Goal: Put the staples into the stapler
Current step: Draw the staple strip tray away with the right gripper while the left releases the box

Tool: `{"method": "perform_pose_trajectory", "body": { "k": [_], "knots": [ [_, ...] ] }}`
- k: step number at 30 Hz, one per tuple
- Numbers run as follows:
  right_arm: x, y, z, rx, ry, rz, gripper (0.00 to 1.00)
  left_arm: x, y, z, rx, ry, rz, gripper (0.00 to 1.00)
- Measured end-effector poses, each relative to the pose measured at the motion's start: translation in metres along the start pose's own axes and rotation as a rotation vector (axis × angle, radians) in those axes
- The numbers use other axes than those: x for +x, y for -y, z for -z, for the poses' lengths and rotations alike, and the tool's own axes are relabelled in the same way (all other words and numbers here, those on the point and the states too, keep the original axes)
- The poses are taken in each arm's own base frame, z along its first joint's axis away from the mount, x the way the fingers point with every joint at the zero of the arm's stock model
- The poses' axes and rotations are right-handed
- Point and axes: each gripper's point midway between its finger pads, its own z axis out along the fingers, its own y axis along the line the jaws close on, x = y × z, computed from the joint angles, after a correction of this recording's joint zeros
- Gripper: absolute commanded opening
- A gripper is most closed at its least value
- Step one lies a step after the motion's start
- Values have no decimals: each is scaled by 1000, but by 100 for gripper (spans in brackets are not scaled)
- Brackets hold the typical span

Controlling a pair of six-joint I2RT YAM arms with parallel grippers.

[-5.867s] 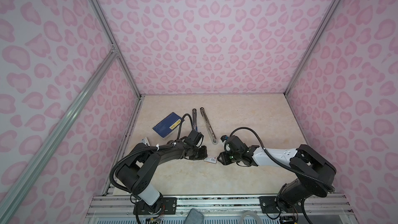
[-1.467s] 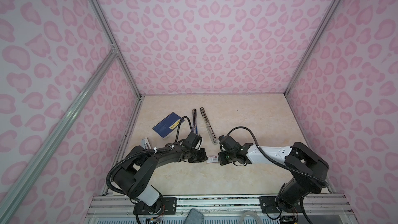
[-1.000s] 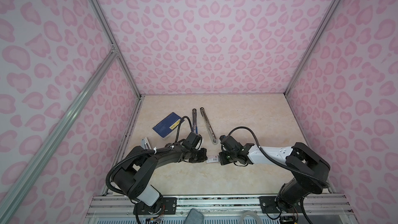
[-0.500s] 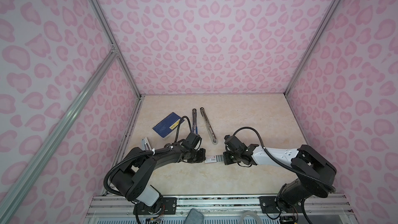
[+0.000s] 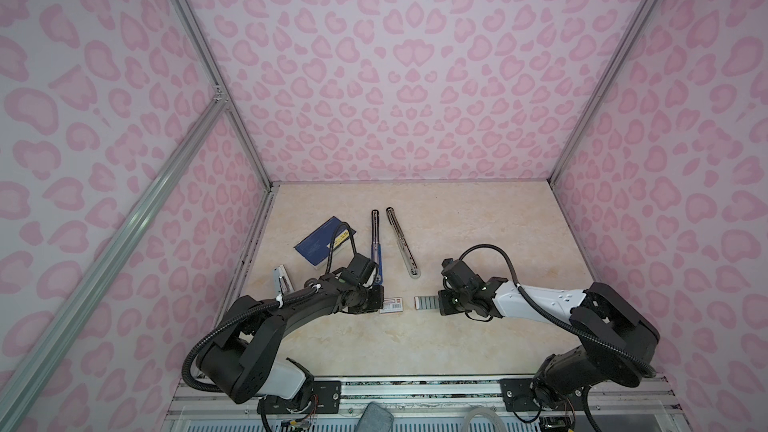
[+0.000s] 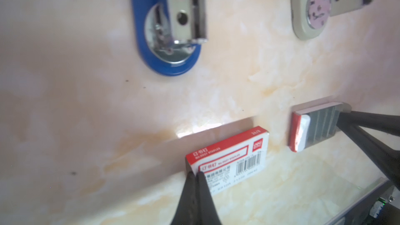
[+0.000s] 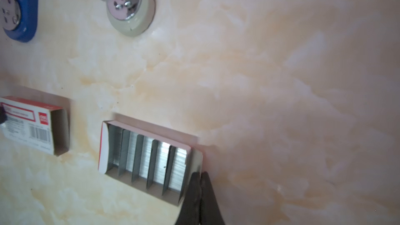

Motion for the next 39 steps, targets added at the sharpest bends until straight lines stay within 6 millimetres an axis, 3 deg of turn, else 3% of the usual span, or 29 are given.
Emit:
{"method": "perform_pose_trajectory", "body": {
  "k": [5,13,18,22,29,39],
  "knots": [
    [0,-7,-3,-26,-9,3,0,-1,-29,11,-94,26,69,3],
    [-4,-44,-15,-108,-24,37,0,8,-72,27,-236,53,202,3],
    [-9,-65,-19,-148,-33,64,0,4,-90,44,-287,115,267,20],
    [-11,-72,-19,-161,-35,77,11,2,-94,51,-305,131,274,34],
    [-3,-68,-17,-159,-43,80,21,0,-93,57,-310,138,271,35],
    [6,-64,-18,-156,-57,84,8,-4,-76,63,-234,147,254,35]
  ]
}}
